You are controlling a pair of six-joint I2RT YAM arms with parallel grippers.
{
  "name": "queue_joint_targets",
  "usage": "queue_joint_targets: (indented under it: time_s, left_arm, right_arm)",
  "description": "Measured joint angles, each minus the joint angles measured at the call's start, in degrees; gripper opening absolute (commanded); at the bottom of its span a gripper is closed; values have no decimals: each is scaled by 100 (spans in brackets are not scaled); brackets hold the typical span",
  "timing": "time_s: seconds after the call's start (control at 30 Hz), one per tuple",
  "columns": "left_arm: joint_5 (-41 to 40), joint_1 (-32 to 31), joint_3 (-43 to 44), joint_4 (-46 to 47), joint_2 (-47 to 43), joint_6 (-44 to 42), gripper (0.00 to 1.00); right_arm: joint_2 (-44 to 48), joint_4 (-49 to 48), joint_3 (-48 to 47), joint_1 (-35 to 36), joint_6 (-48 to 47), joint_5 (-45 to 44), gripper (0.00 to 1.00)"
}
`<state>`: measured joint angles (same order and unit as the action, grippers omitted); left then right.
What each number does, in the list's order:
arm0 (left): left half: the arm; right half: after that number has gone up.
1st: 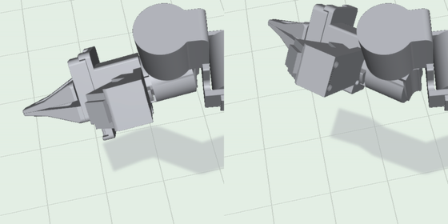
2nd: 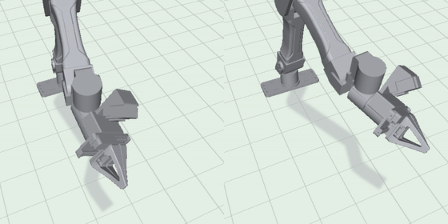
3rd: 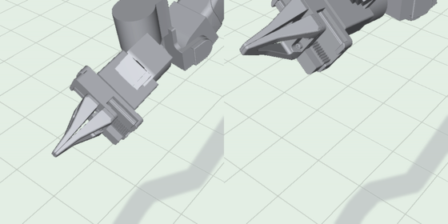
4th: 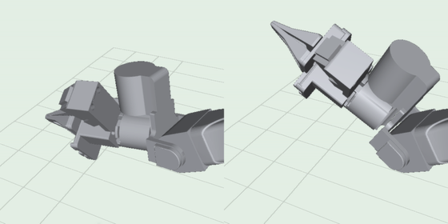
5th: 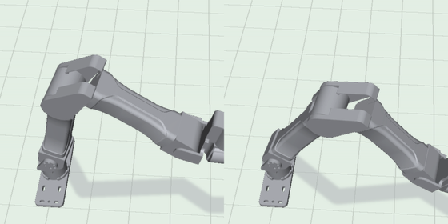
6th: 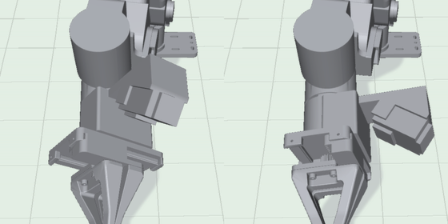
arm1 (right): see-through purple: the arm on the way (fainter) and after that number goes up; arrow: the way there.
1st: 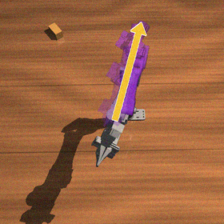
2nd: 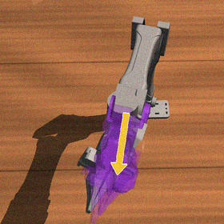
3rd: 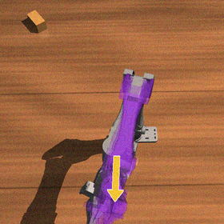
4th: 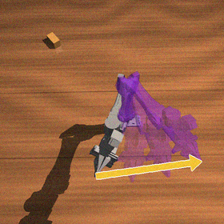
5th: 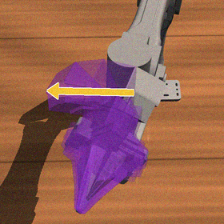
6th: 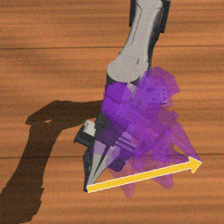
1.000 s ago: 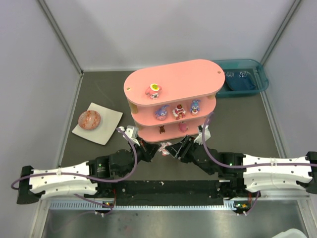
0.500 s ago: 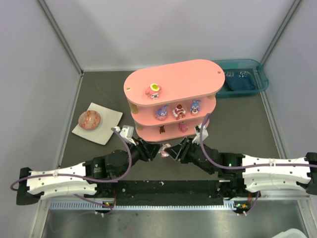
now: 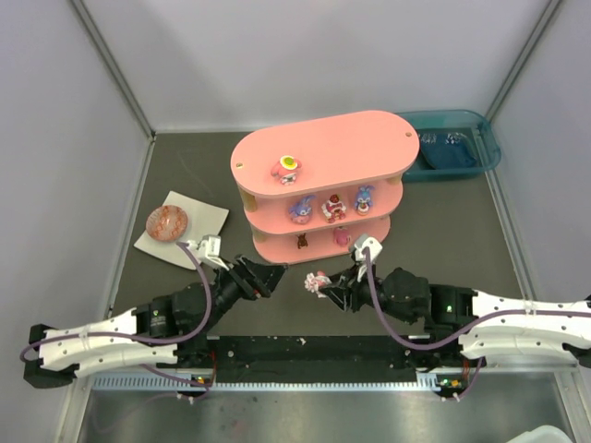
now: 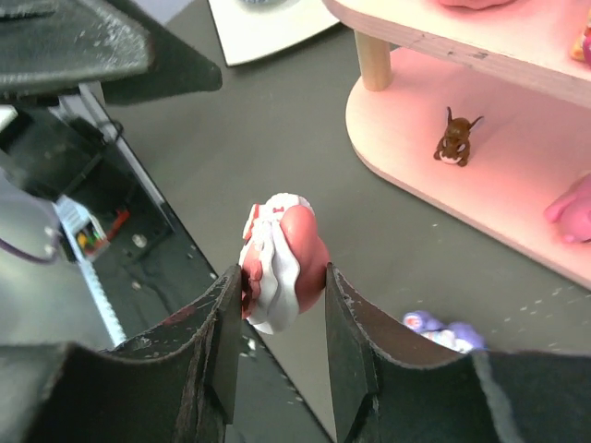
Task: Place and organize the plastic toys onto the shelf
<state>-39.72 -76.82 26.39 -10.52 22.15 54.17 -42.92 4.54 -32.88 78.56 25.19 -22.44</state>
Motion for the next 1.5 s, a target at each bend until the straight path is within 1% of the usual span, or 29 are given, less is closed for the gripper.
queue_joint_targets:
  time_s: [0.07,0.23,0.33,0.47,0.53,0.67,0.9,1.03,1.2,1.5]
  left_arm:
    - [24,0,9,-205,-20,122,92]
    - [293,0,13,-415,-7,400,84]
    - [560,0,13,-317,94,540,81]
    - [813,0,13,-120,269,619,74]
    - [914,0,13,15,321,619,71]
    - [1095,2,13,293,367,616,66]
    - [1534,66,11,837,715,616,56]
    - [1784,66,11,1040,929,623,52]
    - [1888,72,4,1062,953,623,46]
    - [1937,103,4,1115,949,625,45]
  right_arm:
    - [0,63,0,2,-518,122,0]
    - [33,-48,31,76,-1786,264,0]
    - [170,-374,190,177,-2715,470,0]
    - [496,-772,518,203,-3694,933,0]
    - [658,-909,638,205,-4050,1174,0]
    - [765,-960,673,205,-4627,1569,0]
    - [710,-922,673,208,-5198,2009,0]
    - [675,-922,669,205,-5337,2063,0]
    - [688,-922,660,205,-5460,2065,0]
    - [925,-905,660,205,-5654,2122,0]
